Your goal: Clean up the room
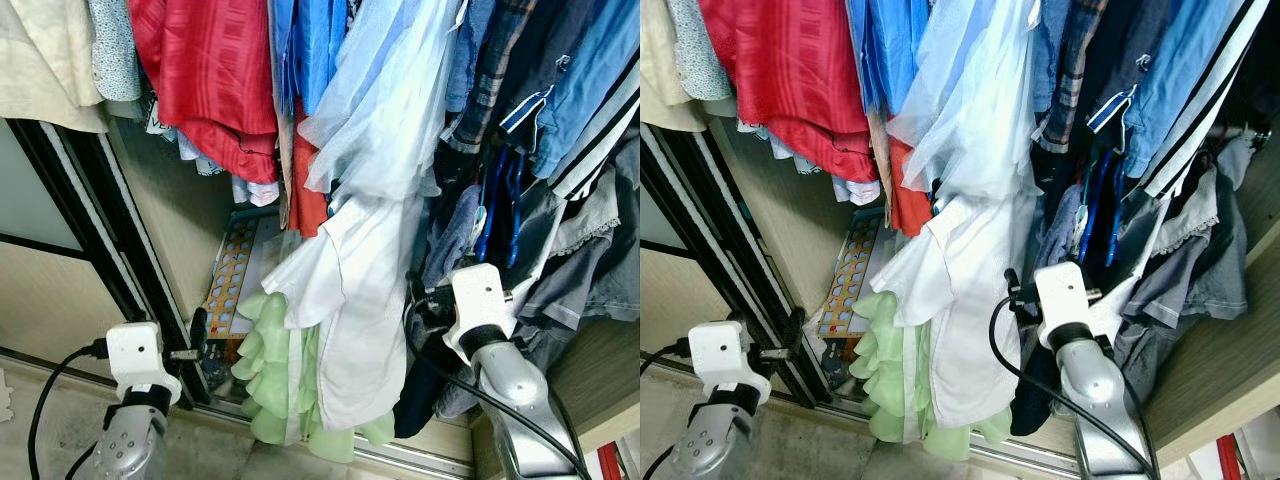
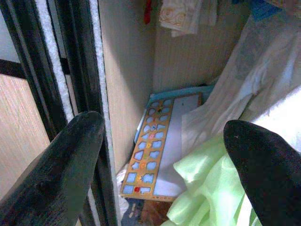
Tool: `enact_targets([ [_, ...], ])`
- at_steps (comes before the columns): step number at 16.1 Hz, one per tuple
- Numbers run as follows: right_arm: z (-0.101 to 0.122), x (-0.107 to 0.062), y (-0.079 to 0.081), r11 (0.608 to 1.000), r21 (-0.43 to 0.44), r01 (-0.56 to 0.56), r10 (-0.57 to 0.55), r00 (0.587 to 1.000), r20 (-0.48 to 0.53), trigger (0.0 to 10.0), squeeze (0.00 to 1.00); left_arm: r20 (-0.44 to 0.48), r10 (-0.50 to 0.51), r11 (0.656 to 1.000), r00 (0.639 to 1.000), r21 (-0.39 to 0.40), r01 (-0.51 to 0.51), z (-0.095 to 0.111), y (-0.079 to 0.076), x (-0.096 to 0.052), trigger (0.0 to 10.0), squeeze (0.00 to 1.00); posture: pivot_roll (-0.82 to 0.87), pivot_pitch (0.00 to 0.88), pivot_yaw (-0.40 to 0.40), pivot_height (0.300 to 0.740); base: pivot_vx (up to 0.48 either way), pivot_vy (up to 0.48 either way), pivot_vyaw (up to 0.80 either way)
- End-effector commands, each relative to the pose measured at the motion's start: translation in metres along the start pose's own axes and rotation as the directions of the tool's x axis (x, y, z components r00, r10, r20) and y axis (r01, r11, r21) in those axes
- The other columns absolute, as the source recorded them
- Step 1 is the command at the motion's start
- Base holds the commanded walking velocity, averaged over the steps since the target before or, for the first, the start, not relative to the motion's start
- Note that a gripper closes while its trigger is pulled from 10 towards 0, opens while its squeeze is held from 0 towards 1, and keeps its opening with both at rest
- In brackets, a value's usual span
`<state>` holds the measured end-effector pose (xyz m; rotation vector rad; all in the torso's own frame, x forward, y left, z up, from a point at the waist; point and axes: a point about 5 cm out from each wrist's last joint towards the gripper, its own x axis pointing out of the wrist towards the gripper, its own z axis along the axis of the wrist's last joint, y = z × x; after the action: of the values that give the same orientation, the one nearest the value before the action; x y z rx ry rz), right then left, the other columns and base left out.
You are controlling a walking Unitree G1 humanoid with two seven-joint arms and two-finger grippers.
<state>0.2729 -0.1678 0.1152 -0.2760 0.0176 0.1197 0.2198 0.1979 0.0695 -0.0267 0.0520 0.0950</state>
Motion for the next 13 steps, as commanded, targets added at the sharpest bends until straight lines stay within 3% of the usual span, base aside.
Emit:
enact_targets([
  [1, 0.0002, 0.0009, -0.0015, 1.0, -0.008, 0.003, -0.003, 1.0, 0.0, 10.0, 0.0, 0.0, -0.01, 1.0, 1.0, 0.006, 0.01, -0.0003, -0.0022, 0.0009, 10.0, 0.0, -0.2, 0.0, 0.003, 0.74, 0.0, 0.0, 0.0],
  [13, 0.0002, 0.0009, -0.0015, 1.0, -0.008, 0.003, -0.003, 1.0, 0.0, 10.0, 0.0, 0.0, -0.01, 1.0, 1.0, 0.006, 0.01, -0.0003, -0.0022, 0.0009, 10.0, 0.0, -0.2, 0.0, 0.003, 0.74, 0.0, 0.0, 0.0],
])
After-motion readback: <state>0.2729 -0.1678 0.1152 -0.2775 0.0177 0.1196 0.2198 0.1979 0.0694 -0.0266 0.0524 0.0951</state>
